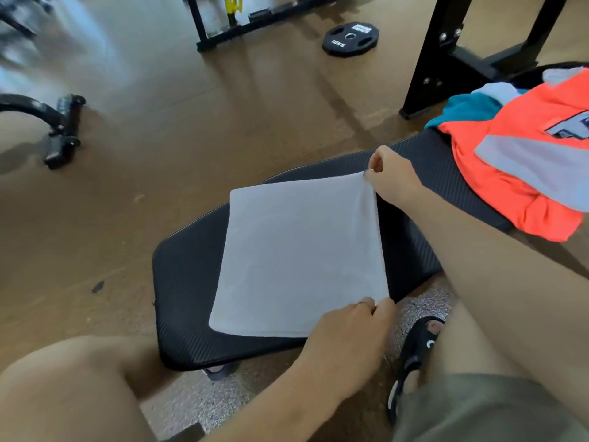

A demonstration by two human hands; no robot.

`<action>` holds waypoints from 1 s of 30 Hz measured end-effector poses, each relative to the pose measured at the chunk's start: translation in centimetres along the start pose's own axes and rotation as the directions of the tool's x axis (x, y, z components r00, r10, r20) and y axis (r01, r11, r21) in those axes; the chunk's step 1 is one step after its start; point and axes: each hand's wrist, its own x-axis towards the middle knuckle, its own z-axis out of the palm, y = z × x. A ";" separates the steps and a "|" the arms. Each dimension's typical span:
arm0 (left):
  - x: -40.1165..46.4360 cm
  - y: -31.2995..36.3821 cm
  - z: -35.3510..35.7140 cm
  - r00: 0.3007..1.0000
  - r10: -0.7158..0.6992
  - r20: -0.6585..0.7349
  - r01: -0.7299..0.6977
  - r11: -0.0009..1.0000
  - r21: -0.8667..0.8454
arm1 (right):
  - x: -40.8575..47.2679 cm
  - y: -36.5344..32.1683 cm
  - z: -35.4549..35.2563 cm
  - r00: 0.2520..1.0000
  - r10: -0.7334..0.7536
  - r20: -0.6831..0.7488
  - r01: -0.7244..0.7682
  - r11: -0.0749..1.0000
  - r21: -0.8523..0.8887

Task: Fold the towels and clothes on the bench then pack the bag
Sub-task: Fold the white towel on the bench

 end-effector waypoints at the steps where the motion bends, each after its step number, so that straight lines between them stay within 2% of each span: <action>1: -0.9 -0.3 -0.7 1.000 -0.014 -0.001 0.014 0.997 -0.074 | -0.3 0.2 -0.5 1.000 0.014 0.016 -0.015 0.999 0.034; 4: -3.9 -1.8 -2.8 0.996 -0.044 -0.082 0.020 0.961 -0.276 | -1.5 -0.3 -1.6 0.998 0.037 0.055 -0.050 0.969 0.241; 7: -6.5 -3.7 -4.8 0.985 -0.111 -0.133 0.047 0.911 -0.409 | -3.3 -2.3 -1.9 0.997 0.047 0.062 -0.071 0.881 0.467; 9: -8.1 -5.1 -5.4 0.978 -0.155 -0.139 0.078 0.893 -0.444 | -4.1 -4.0 -1.7 0.992 0.032 0.122 -0.095 0.822 0.561; 11: -9.5 -6.6 -5.8 0.962 -0.244 -0.121 0.137 0.817 -0.561 | -4.5 -5.8 -1.3 0.979 -0.013 0.205 -0.111 0.807 0.580; 13: -10.6 -8.1 -6.0 0.923 -0.378 -0.074 0.219 0.673 -0.707 | -4.3 -7.8 -0.8 0.962 -0.070 0.265 -0.074 0.864 0.499; 16: -12.2 -10.5 -5.4 0.828 -0.561 -0.001 0.296 0.437 -0.849 | -3.6 -11.2 0.4 0.932 -0.140 0.335 0.054 0.966 0.253; 17: -12.7 -11.3 -5.0 0.805 -0.593 0.018 0.307 0.390 -0.868 | -3.4 -12.3 1.0 0.920 -0.156 0.360 0.101 0.981 0.167; 20: -13.9 -12.8 -3.6 0.738 -0.671 0.069 0.338 0.279 -0.899 | -2.4 -14.6 3.3 0.901 -0.165 0.401 0.223 0.969 -0.102; 23: -14.4 -13.8 -2.5 0.661 -0.743 0.108 0.278 0.108 -0.954 | -1.5 -15.5 5.7 0.889 -0.160 0.430 0.266 0.944 -0.198; 26: -14.7 -14.6 -2.3 0.603 -0.788 0.122 0.263 0.052 -0.963 | -0.7 -15.4 7.9 0.897 -0.143 0.418 0.236 0.955 -0.178; 28: -14.7 -15.1 -2.0 0.589 -0.799 0.121 0.254 0.041 -0.966 | -0.4 -15.3 9.2 0.910 -0.151 0.386 0.220 0.965 -0.142; 30: -14.7 -15.4 -1.5 0.581 -0.805 0.122 0.254 0.037 -0.966 | -0.5 -15.2 10.3 0.913 -0.199 0.355 0.272 0.947 -0.169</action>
